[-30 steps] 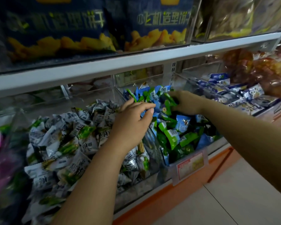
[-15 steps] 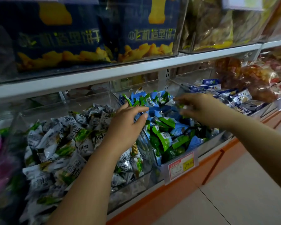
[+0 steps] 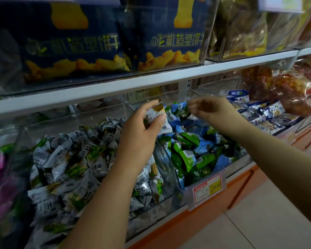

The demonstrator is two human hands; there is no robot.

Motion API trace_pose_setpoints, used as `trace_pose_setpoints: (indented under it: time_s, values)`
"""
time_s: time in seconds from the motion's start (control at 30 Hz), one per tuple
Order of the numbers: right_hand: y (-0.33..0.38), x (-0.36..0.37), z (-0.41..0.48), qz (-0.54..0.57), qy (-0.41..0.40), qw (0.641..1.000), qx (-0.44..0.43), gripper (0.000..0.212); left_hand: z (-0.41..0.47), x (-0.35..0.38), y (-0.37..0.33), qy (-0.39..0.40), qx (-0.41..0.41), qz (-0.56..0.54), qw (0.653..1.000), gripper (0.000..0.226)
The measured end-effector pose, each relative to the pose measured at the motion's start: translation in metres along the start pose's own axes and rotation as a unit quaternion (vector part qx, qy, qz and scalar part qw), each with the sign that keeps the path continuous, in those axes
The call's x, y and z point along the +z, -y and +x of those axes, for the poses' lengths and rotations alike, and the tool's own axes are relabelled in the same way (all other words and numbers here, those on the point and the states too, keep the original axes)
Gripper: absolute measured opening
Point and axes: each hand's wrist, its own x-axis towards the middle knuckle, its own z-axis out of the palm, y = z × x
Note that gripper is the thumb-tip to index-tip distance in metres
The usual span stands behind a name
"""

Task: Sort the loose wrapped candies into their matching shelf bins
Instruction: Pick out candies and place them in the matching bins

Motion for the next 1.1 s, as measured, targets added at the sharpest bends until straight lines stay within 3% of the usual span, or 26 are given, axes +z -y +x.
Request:
trace_pose_setpoints:
  time_s: [0.07,0.23,0.3,0.43,0.67,0.77,0.93,1.1]
  values:
    - [-0.021,-0.007,0.023,-0.149,0.002,0.988,0.028,0.034,0.001,0.001,0.001,-0.016,-0.007,0.000,1.000,0.033]
    - [-0.048,0.007,0.058,-0.363,0.110,0.923,0.066,0.050,0.002,0.005,0.004,-0.009,-0.019,0.006,1.000,0.039]
    - [-0.054,0.013,0.064,-0.406,0.116,0.904,0.070,0.045,0.003,0.005,0.006,-0.005,-0.023,-0.001,1.000,0.043]
    - [-0.057,0.013,0.066,-0.425,0.072,0.899,0.082,0.027,0.005,0.005,0.008,0.004,-0.030,-0.014,0.999,0.046]
    - [-0.045,0.004,0.037,-0.298,-0.113,0.948,0.011,0.013,0.004,0.002,0.012,0.037,-0.004,0.025,0.999,0.029]
    - [-0.023,0.000,0.015,-0.228,-0.156,0.961,-0.016,0.010,0.003,0.002,0.012,0.036,0.016,0.038,0.999,0.023]
    - [0.015,0.000,-0.016,-0.062,-0.097,0.993,-0.036,0.003,0.001,0.003,0.004,0.053,0.052,0.060,0.995,0.021]
    - [0.041,0.011,-0.030,0.039,-0.041,0.997,-0.054,0.004,-0.003,0.004,-0.008,0.067,0.074,0.032,0.995,0.020]
